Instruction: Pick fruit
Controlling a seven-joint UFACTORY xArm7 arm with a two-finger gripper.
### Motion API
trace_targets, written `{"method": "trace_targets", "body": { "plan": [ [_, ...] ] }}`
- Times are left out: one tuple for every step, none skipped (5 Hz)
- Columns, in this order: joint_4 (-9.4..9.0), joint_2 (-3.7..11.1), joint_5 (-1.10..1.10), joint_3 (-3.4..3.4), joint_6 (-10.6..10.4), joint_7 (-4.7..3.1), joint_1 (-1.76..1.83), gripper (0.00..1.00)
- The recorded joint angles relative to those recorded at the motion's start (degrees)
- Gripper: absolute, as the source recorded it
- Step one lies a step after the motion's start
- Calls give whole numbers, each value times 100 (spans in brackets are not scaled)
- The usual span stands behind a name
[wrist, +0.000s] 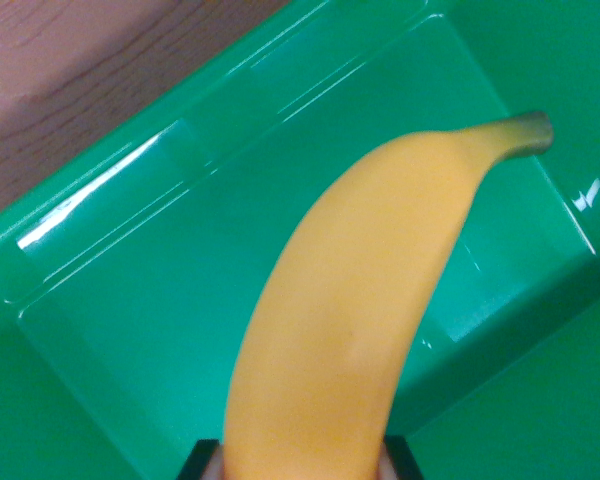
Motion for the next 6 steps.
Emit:
{"method": "trace_targets", "body": {
  "plan": [
    [0,0,0,0,0,0,0,100],
    [98,-62,5,2,160,-1,-2,100],
    [98,-62,5,2,160,-1,-2,100],
    [176,-110,9,3,285,-1,-4,100],
    [176,-110,9,3,285,-1,-4,100],
    [233,-146,11,4,379,-1,-6,100]
  ]
}}
